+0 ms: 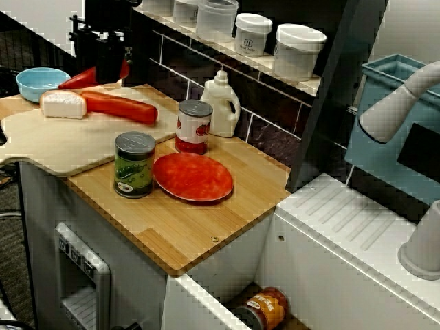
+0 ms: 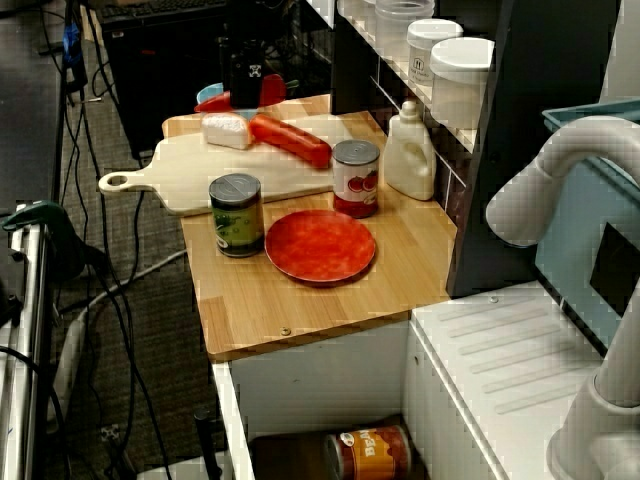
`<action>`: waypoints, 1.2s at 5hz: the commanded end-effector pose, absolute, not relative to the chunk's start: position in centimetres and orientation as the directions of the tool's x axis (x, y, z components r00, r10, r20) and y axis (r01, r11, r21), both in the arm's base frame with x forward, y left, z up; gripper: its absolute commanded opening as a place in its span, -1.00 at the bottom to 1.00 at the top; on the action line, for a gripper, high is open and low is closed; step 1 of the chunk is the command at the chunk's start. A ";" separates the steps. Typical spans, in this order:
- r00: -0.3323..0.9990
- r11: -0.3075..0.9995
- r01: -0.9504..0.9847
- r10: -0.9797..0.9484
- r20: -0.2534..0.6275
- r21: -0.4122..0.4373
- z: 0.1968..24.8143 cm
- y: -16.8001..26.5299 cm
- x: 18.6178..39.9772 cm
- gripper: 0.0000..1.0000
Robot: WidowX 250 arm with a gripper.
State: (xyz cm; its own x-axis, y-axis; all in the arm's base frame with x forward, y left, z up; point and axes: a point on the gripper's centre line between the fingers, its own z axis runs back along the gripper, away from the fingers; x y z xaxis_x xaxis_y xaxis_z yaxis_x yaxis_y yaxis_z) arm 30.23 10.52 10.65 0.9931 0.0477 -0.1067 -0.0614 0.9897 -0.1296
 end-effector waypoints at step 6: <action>0.989 0.982 -0.140 0.132 -0.072 -0.125 12.7 13.7 35.3 -1.00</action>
State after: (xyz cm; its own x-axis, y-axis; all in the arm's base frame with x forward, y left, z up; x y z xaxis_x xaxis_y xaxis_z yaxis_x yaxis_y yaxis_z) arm 34.95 13.03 10.92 0.9844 0.1251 -0.1240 -0.1422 0.9799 -0.1399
